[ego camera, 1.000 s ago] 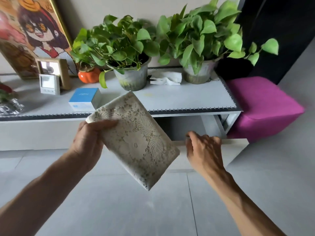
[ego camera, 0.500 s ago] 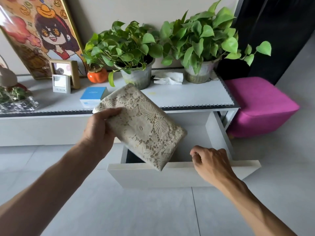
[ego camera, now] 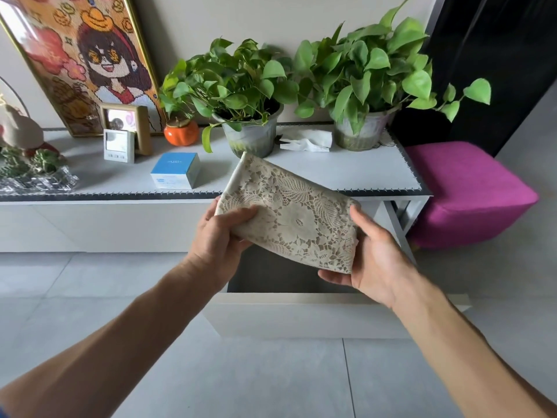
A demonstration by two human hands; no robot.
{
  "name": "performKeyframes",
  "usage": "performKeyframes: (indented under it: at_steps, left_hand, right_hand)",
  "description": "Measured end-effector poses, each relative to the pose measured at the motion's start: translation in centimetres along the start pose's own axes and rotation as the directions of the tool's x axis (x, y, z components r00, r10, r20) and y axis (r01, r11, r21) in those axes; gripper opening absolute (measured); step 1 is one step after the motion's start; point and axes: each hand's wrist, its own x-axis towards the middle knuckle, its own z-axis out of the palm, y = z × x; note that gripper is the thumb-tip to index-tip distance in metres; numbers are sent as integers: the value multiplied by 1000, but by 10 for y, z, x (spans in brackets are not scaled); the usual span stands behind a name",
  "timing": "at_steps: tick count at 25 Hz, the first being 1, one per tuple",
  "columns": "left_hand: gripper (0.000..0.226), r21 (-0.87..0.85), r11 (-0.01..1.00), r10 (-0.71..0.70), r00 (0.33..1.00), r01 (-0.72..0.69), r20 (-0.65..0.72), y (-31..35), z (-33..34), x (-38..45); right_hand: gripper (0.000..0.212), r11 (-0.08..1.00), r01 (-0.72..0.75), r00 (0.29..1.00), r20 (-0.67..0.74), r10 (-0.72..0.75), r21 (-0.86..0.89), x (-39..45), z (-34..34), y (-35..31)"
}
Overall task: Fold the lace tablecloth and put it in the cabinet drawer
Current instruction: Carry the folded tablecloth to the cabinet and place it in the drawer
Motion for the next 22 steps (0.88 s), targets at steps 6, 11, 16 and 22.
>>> performKeyframes:
  at_steps: [6,11,16,22]
  left_hand:
    - [17,171,942,-277,956,290,-97,-27,-23,11]
    - [32,499,796,-323,938,343,-129,-57,-22,52]
    - [37,627,701,-277,940,339,-199,-83,-23,108]
    - [36,787,480,-307,915,387,-263,-130,-40,139]
  right_hand:
    - [53,984,136,970,-189,-156,-112,27,-24,-9]
    - [43,946,-97,960,-279,6,-311,56,-51,-14]
    - [35,803,-324,903,-416,106,-500,100,-73,-10]
    - [67,367,-465,860,-509,-27,-805,142,-91,13]
